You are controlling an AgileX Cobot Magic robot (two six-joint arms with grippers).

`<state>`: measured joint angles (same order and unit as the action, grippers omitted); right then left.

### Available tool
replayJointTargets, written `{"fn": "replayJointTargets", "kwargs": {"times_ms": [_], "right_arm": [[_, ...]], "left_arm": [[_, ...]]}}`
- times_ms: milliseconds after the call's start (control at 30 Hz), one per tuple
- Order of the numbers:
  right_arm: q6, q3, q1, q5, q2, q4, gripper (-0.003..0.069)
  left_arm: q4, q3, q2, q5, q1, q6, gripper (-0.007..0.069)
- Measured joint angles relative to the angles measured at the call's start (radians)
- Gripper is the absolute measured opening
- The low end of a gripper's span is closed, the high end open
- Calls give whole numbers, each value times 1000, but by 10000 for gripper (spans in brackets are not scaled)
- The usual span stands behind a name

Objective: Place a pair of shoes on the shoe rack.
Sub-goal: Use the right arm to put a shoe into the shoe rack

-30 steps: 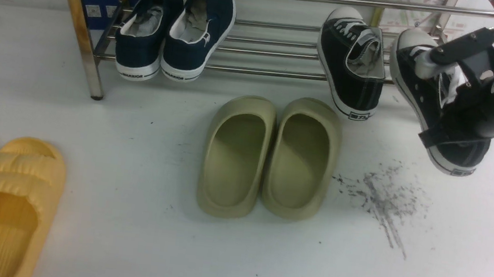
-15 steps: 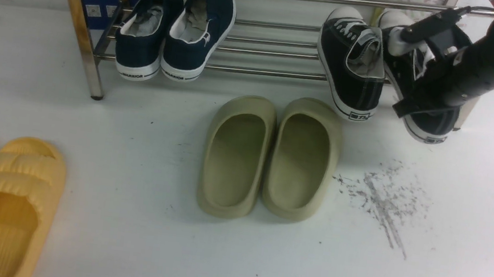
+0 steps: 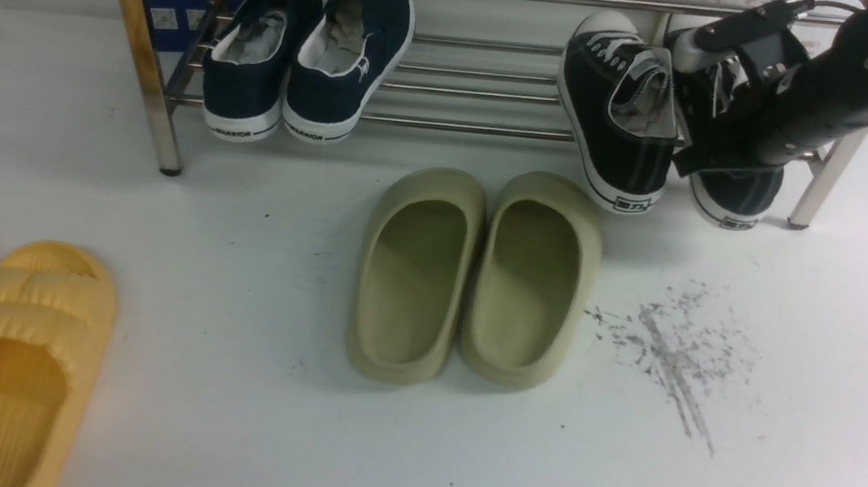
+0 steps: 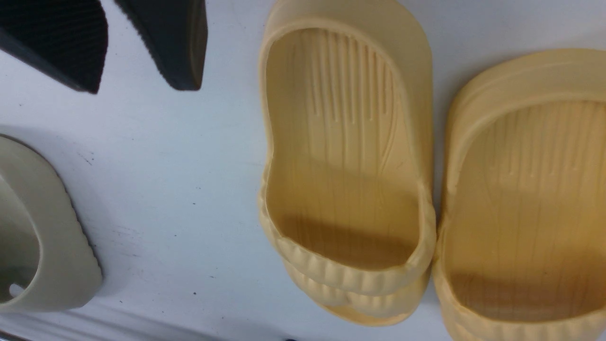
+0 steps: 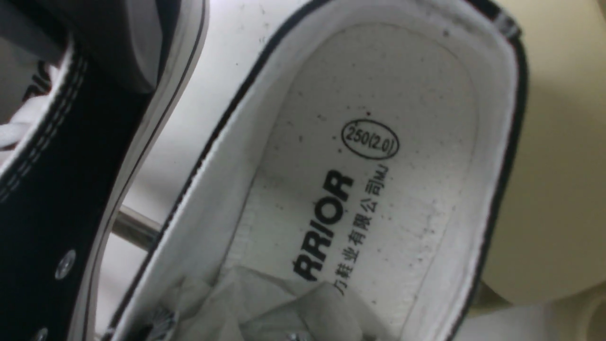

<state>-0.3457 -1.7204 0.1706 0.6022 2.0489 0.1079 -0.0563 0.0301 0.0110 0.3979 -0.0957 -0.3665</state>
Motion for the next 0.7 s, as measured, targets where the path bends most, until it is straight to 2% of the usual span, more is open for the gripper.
{"fn": "replayJointTargets", "kwargs": {"times_ms": [400,667,700], "right_arm": [[0,0,0,-40,0,25,40],[0,-6,0,-63,-2,32,173],[0,-10,0,-66,-4,44,224]], "left_arm": [[0,0,0,0,0,0,239],[0,0,0,0,0,0,239],[0,0,0,0,0,0,239]]}}
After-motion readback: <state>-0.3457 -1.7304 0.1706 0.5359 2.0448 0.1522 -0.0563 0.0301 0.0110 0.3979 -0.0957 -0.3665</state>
